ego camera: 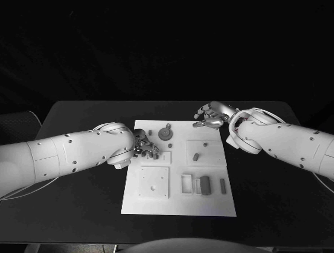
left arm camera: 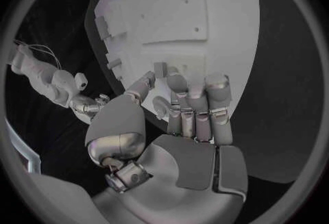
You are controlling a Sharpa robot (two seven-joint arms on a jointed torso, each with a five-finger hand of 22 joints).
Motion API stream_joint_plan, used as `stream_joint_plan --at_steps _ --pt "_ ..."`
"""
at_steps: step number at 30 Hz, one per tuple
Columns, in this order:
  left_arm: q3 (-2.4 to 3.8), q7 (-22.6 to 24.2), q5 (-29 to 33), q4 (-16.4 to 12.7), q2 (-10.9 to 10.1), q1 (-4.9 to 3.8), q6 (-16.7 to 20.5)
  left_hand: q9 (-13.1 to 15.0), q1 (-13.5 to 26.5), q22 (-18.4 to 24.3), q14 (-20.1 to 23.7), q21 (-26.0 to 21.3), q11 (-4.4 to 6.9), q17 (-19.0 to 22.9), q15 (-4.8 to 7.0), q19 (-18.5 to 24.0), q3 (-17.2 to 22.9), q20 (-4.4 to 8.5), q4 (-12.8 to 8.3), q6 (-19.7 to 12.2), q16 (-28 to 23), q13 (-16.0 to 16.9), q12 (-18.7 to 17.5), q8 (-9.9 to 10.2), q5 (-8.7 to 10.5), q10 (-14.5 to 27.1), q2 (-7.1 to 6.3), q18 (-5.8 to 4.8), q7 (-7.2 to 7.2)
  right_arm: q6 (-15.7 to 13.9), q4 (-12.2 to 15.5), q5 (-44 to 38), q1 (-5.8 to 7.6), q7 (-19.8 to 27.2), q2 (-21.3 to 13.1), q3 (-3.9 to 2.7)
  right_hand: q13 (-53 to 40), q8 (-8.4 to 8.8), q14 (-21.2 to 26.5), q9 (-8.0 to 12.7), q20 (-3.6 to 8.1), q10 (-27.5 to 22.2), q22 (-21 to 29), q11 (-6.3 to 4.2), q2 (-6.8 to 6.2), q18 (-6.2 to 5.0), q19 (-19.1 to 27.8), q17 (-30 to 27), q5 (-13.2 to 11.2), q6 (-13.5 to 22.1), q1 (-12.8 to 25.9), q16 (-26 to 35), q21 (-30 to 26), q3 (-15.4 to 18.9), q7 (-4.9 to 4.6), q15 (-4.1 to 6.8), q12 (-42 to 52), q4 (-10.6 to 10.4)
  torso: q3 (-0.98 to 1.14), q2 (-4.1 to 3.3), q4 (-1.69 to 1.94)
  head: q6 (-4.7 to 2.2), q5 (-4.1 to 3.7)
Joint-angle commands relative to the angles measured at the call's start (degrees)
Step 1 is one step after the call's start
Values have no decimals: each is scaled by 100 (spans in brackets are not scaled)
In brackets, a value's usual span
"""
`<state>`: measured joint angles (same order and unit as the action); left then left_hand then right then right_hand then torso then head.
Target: Assemble the parts on the task board
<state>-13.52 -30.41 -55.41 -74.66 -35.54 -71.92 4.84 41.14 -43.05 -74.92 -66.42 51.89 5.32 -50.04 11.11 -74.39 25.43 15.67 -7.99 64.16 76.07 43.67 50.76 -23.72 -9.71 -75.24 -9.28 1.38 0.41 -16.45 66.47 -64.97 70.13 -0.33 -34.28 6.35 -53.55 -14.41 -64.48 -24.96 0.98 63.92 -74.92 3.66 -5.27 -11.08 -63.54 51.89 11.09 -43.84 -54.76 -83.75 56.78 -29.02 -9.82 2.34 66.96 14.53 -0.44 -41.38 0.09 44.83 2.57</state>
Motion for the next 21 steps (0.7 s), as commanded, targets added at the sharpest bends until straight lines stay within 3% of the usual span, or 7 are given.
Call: stream_joint_plan --at_steps 1,13,21 --pt "4 432 418 -35 -16 -3 259 -20 -39 -55 45 -46 1 14 12 69 -7 15 -38 -80 7 -12 -3 49 25 59 -18 506 61 62 -5 -12 -2 35 -6 -1 11 -9 31 10 59 -45 -14 -3 -9 -392 0 -10 38 20 51 -8 -23 -8 -40 17 18 -25 0 3 3 -7 -3" --pt "9 598 673 -65 -87 -5 331 -69 -17 -45 103 -100 -41 41 -26 130 -31 11 -11 -201 -25 -39 -28 123 194 131 -34 521 107 66 -10 -12 -3 33 -12 -1 12 -10 31 11 60 -45 -14 -2 -8 -392 -1 -10 38 21 50 -9 -23 -10 -40 17 20 -25 1 -1 -2 -13 -2" --pt "7 556 629 -87 -159 -4 316 -178 -297 -65 144 -109 -122 61 -100 161 -6 -19 -232 -358 -21 -52 -8 322 -10 188 261 527 193 65 0 -12 -4 31 -29 -1 12 -10 30 11 61 -45 -15 -2 -7 -392 -2 -11 38 21 49 -10 -23 -11 -40 17 21 -24 0 0 0 -20 -1"
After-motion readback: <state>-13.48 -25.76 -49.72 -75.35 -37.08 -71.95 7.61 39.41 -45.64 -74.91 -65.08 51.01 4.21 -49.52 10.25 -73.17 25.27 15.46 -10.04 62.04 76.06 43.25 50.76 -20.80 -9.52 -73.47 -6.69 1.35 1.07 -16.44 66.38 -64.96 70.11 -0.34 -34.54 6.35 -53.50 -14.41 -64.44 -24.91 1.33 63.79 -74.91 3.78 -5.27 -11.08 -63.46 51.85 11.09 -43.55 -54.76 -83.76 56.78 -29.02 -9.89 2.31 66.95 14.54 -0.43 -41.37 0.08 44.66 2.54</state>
